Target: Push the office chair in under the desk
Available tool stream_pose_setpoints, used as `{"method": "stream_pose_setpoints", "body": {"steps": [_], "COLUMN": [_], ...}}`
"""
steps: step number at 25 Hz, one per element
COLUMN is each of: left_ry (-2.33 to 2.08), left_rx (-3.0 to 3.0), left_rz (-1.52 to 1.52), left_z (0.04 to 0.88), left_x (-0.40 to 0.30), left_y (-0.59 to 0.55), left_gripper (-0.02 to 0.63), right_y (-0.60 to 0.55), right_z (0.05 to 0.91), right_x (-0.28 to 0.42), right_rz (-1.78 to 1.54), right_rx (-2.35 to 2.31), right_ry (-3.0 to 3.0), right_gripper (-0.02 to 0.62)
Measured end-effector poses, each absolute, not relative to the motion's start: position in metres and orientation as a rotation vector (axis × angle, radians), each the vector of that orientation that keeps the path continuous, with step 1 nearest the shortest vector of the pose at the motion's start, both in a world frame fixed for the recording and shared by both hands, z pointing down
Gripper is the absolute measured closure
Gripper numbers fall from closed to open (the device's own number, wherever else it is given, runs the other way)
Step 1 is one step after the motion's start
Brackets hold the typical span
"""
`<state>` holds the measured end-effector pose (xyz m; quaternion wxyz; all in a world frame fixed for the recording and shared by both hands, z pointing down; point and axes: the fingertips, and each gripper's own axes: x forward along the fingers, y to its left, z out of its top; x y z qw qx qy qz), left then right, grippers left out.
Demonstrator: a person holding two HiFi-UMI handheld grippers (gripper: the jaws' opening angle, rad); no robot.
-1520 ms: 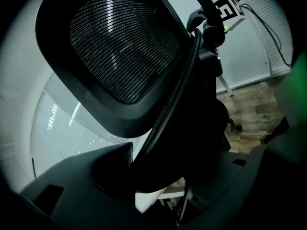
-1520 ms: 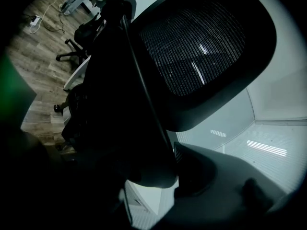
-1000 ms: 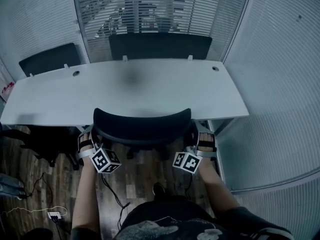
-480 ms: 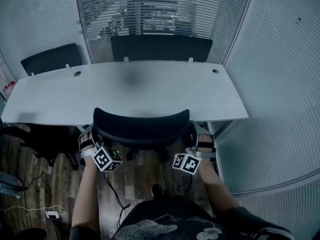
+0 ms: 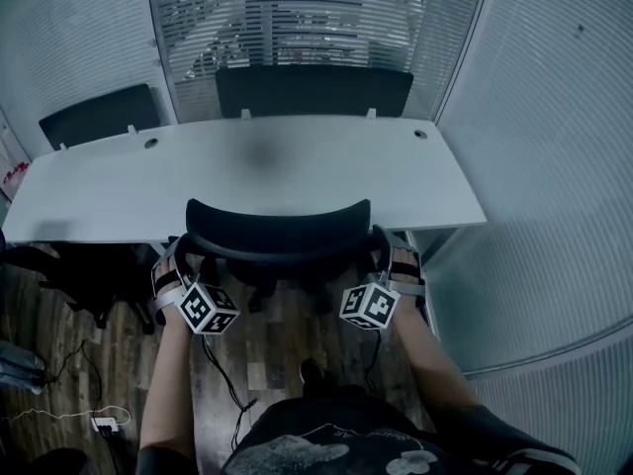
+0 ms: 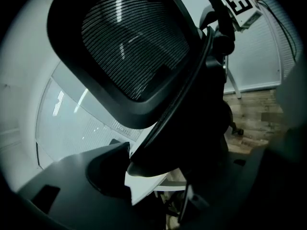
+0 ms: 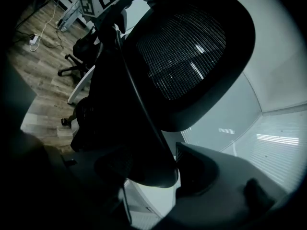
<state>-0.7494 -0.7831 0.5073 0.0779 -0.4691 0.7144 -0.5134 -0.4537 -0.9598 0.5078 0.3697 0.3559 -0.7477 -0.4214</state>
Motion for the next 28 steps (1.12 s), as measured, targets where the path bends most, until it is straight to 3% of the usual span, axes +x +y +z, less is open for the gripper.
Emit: {"method": "stream_pose_setpoints", "body": {"steps": [17,21,22,24,28], "left_ry": [2.304,2.295,2.290,2.284,2.279], "left_rx": [-1.674,-1.721,-1.723,-1.732,-1.751], "left_rz": [-1.054,-0.945,-0.911,-0.849,-0.792], "left_z": [0.471,0.463,0.458,0.450,0.446], "left_x": [-0.662,-0.630,-0.622,-0.605,-0.578], "left_y": [-0.680,-0.658,-0.654,-0.647,-0.630], "left_gripper": [0.321,0.411,0.430,0.490,0.539], "right_y": [-0.811,-0.778,-0.771,-0.762,-0.743], "right_z": [0.479,0.469,0.463,0.454,0.435], "right_x": [-0.396,-0.371,-0.364,-0.351,-0.334], "right_rz": [-0.792,-0.781,-0.795,-0.799,-0.779], "right_rx": [1.054,1.103,1.127,1.186,1.303], "right_ry": [-2.208,-2.244,-2.235,-2.230,-2.273], "right_gripper": [0.345,0.353,0.377,0.522,0.550]}}
